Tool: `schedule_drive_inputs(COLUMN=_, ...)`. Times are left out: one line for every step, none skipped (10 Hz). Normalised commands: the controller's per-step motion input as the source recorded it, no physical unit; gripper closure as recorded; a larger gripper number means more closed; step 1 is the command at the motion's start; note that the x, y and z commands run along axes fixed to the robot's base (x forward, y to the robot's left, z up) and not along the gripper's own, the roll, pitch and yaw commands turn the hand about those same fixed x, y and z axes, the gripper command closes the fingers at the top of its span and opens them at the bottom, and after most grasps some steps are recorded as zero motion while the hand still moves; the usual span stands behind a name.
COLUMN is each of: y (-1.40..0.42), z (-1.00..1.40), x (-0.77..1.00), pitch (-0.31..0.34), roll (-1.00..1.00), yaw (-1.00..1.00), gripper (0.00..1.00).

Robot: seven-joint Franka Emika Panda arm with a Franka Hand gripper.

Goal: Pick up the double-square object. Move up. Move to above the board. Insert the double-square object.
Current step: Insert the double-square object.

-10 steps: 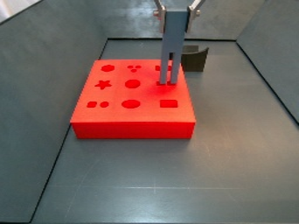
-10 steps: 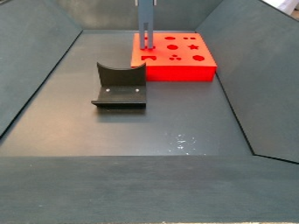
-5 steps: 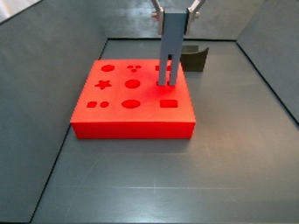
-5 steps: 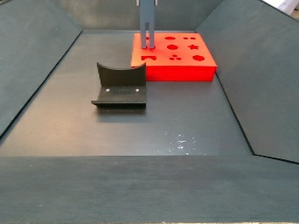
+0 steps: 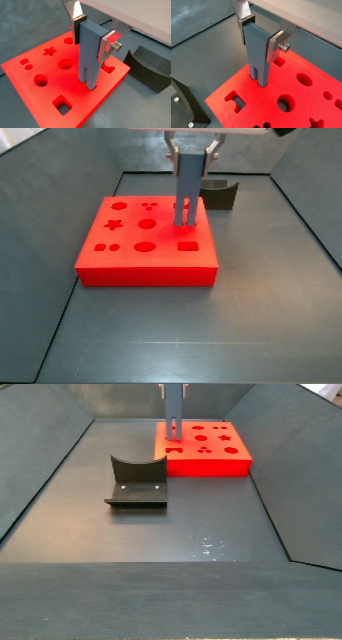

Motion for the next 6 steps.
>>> schedule_drive_inputs(y=0.0, z=-0.46, x=0.01, pitch=-0.056, roll=-0.04, yaw=0.0, gripper=1.0)
schedule_drive_inputs(y=0.0, z=-0.58, x=0.17, pitch=-0.061, roll=-0.05, yaw=0.0, gripper=1.0)
schedule_drive_inputs(y=0.0, z=-0.69, x=0.19, pitch=-0.076, roll=-0.05, yaw=-0.01, gripper=1.0)
schedule_drive_inputs(y=0.0, z=-0.51, x=0.14, pitch=-0.067, roll=-0.08, yaw=-0.02, gripper=1.0)
schedule_drive_inputs(y=0.07, z=-0.11, x=0.0, pitch=-0.066, roll=-0.14, yaw=-0.05, gripper=1.0)
schedule_drive_inputs(y=0.0, z=0.0, x=0.0, pitch=0.0, roll=0.0, yaw=0.0, gripper=1.0)
